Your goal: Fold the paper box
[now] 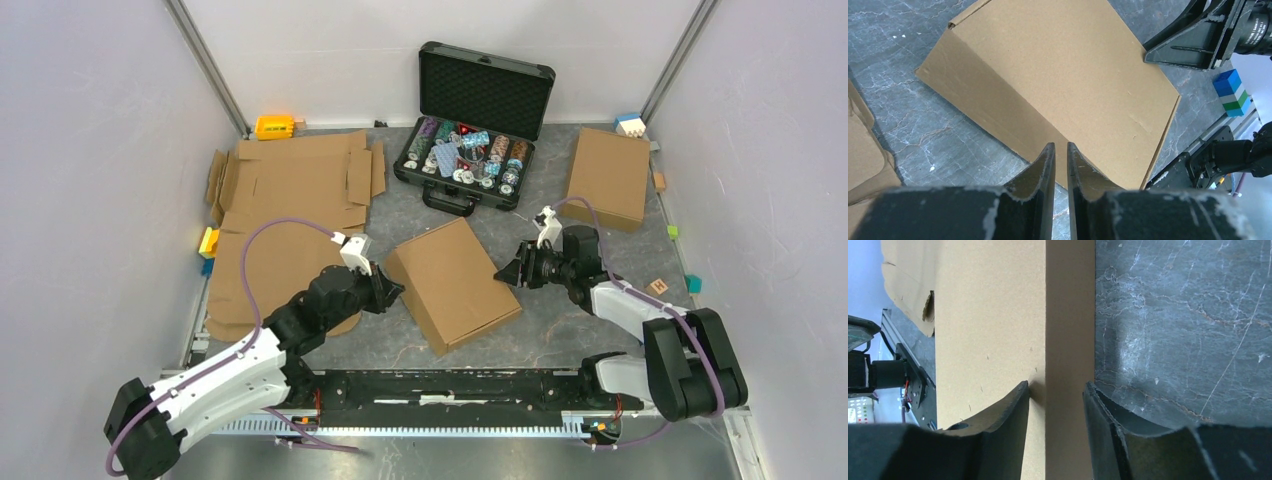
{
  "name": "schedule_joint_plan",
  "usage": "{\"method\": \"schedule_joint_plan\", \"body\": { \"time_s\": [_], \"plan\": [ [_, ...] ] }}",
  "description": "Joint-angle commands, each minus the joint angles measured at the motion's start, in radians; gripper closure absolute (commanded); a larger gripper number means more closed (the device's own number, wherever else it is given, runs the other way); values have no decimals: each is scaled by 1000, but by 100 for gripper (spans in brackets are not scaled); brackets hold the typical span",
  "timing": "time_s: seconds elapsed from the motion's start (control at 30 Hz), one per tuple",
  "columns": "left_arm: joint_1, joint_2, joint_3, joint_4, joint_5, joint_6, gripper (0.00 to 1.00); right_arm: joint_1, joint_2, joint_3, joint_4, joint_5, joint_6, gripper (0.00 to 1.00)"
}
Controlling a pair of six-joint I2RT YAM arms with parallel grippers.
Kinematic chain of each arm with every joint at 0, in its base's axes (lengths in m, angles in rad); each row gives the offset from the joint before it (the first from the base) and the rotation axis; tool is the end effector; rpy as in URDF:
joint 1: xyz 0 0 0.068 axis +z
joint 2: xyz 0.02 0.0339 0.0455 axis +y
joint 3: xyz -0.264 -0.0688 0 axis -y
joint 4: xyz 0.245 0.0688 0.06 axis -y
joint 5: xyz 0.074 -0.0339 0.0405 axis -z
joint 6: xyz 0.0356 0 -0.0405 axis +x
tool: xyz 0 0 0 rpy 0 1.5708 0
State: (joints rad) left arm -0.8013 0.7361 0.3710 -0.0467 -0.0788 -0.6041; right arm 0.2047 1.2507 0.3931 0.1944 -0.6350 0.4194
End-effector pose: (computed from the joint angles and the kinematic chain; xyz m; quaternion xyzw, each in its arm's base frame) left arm 0.1237 -0.1237 0.2155 0.0608 0.8342 -0.3285 0.4389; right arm 0.2145 0.0661 0.1549 -0.0446 0.8636 0.3949 0.3102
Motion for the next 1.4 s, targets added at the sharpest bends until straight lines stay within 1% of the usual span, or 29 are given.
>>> {"method": "schedule_joint_plan", "body": {
  "time_s": [0.0,0.03,0.1,0.2,0.3,0.37,0.43,0.47,0.5,1.0,1.17,1.37],
  "plan": [
    [8,-14,-6,-17,-28,1,79,-6,16,15,13,61,-27,55],
    [8,-17,-7,-15,-30,1,80,-9,14,10,21,64,-26,55],
    [8,-25,-17,-6,-35,-1,81,-18,10,-14,47,56,-9,61],
    [12,-30,-32,4,-40,-8,81,-56,22,-49,79,25,11,75],
    [23,10,-20,-11,-23,-14,81,-109,55,-79,95,-11,9,78],
    [30,40,-8,-17,-8,-14,81,-152,81,-112,139,-52,27,82],
    [37,59,-9,-8,0,-16,81,-197,116,-139,192,-106,45,84],
    [40,64,-12,-1,1,-18,81,-199,133,-149,212,-119,53,85],
    [43,69,-15,3,1,-20,81,-226,143,-154,223,-122,54,86],
    [104,213,-41,83,41,-62,82,-226,177,-135,144,1,-48,87],
    [123,207,-52,78,36,-68,82,-228,181,-128,133,22,-54,86],
    [128,281,-55,123,68,-84,84,-249,181,-131,122,65,-47,86]
  ]
}}
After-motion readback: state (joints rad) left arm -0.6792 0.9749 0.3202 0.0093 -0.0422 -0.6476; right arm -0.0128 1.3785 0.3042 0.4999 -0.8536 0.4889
